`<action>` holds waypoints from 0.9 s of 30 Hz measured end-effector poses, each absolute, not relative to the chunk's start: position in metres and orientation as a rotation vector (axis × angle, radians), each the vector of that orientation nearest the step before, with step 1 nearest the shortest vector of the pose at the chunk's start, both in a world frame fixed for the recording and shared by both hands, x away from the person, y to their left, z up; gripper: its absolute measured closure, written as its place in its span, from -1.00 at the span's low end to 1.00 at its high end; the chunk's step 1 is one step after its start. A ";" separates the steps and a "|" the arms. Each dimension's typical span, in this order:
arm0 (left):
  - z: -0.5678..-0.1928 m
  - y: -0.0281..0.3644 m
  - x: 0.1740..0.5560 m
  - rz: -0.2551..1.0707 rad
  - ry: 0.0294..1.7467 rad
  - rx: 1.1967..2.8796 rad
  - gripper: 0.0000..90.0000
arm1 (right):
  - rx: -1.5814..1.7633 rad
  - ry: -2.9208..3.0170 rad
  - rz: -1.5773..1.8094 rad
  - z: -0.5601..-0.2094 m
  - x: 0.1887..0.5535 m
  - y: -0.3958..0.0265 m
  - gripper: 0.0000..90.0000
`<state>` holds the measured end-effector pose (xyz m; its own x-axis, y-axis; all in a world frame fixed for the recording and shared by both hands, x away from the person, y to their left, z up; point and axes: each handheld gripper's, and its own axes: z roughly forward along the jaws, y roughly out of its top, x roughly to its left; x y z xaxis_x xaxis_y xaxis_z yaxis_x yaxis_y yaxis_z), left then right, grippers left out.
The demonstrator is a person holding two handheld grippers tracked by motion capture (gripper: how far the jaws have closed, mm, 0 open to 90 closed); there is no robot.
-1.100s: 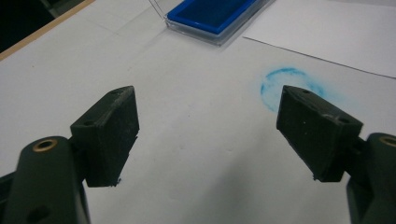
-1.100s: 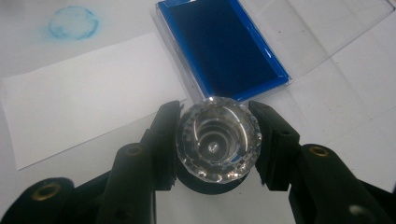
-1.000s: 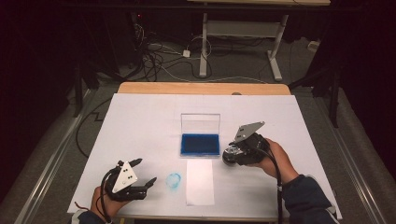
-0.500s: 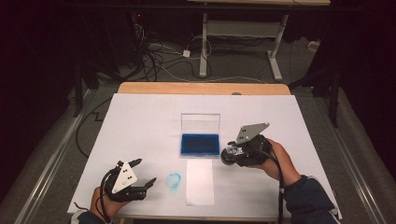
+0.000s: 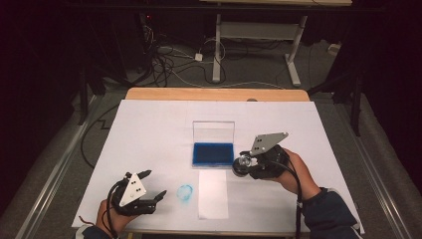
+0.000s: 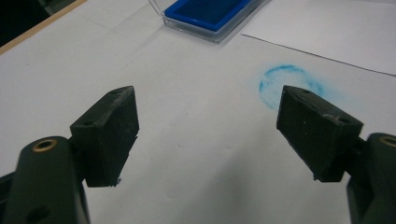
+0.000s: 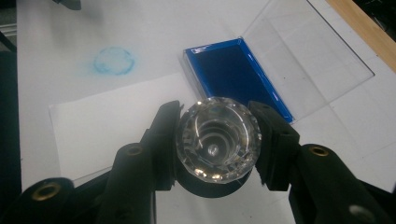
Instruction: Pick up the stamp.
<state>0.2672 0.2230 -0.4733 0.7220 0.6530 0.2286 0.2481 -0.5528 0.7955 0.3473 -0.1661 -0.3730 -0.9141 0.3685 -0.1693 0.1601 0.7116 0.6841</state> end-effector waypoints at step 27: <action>-0.475 0.225 0.265 0.649 0.684 2.159 -0.55 | 0.309 2.637 1.056 -0.370 0.333 -0.143 0.25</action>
<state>0.2652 0.2250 -0.4748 0.7266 0.6488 0.2260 0.2591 -0.5634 0.7845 0.3330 -0.1426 -0.3696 -0.9368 0.2994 -0.1807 0.0921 0.7096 0.6986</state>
